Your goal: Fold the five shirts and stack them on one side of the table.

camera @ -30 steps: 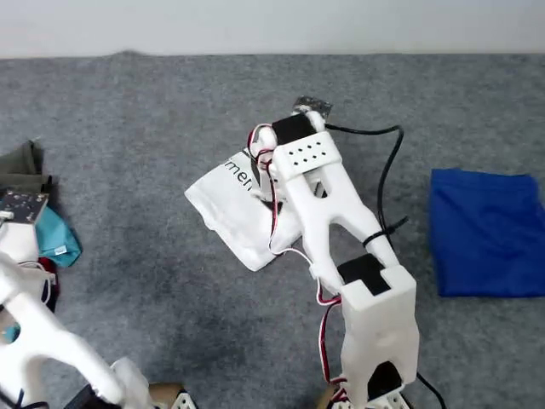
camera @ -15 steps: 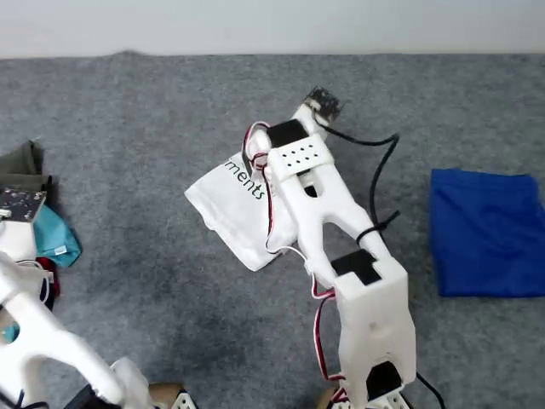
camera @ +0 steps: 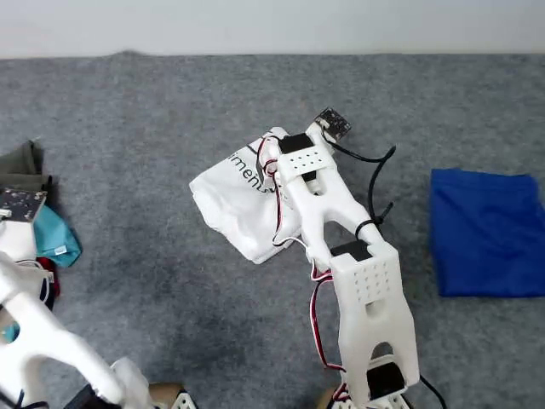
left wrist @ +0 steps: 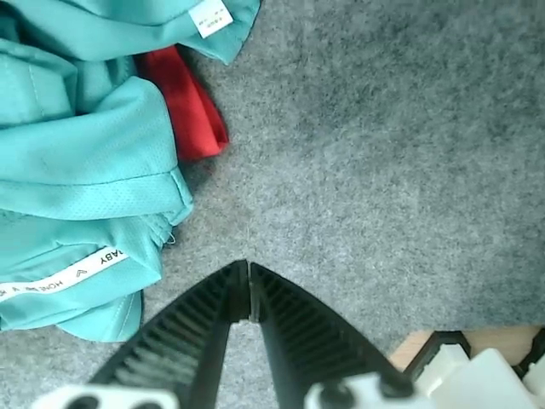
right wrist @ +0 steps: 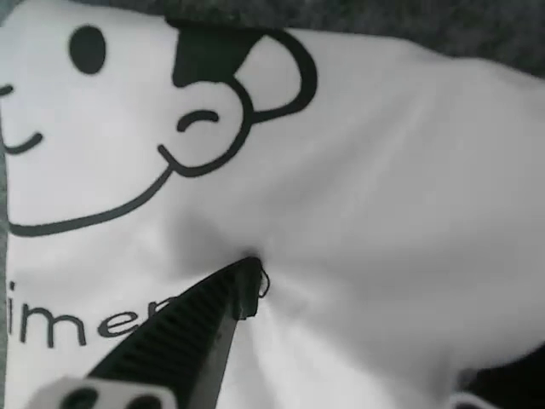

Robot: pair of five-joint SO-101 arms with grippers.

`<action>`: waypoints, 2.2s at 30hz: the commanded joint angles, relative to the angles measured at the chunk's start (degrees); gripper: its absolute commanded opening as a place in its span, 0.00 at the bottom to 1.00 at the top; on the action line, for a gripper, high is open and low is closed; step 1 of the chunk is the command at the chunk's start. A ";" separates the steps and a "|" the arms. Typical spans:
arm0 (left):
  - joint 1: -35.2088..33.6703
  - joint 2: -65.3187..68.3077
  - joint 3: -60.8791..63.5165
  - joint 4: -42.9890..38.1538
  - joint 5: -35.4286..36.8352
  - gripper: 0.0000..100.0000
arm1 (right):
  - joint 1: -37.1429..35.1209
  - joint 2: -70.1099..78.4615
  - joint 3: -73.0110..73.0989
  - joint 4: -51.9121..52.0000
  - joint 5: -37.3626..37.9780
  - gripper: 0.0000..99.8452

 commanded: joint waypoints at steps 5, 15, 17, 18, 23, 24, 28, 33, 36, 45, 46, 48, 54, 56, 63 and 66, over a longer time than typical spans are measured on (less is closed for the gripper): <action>0.35 -1.05 -1.98 -0.70 -0.53 0.01 | 2.68 1.36 -0.18 -0.75 1.23 0.01; 1.67 -1.41 -1.98 -0.44 -0.53 0.01 | 4.09 -11.03 -0.18 8.04 10.29 0.01; 3.25 -1.49 -2.15 0.18 -0.53 0.01 | 4.09 -13.93 -0.18 9.89 13.01 0.01; 4.13 -1.49 -2.59 0.79 -0.44 0.01 | 4.09 -15.16 -0.18 10.86 14.15 0.01; 8.44 -1.49 -5.14 3.60 -0.26 0.01 | 4.09 -19.03 -0.18 14.55 18.90 0.01; 8.97 -1.49 -5.58 4.13 -0.26 0.01 | 4.09 -19.82 -0.18 15.34 19.96 0.01; 9.05 -1.49 -6.73 5.63 -0.26 0.01 | 5.49 -24.31 -0.18 18.68 26.11 0.01; 8.97 -1.49 -6.90 7.30 -0.26 0.01 | 11.03 -30.46 -0.18 23.60 37.01 0.01; 8.97 -1.49 -6.81 7.74 -0.26 0.01 | 15.34 -33.98 -0.18 27.30 48.09 0.01; 8.97 -1.49 -6.55 8.88 -0.26 0.01 | 30.20 -41.19 -0.18 37.23 78.59 0.01; 8.97 -1.49 -6.55 8.97 -0.26 0.01 | 31.78 -41.71 -0.18 37.49 82.02 0.01; 8.97 -1.49 -6.55 8.97 -0.26 0.01 | 35.21 -42.59 -0.18 37.41 89.23 0.01; 8.97 -1.49 -6.55 9.85 -0.26 0.01 | 42.77 -42.51 0.09 36.88 108.13 0.01; 8.97 -1.49 -6.46 10.20 -0.26 0.01 | 44.35 -42.42 0.26 34.77 109.36 0.01; 8.88 -1.49 -6.46 10.55 -0.26 0.01 | 48.57 -36.97 0.18 27.38 109.45 0.01; 8.88 -1.49 -6.46 10.55 -0.26 0.01 | 50.33 -33.98 0.18 24.48 109.45 0.01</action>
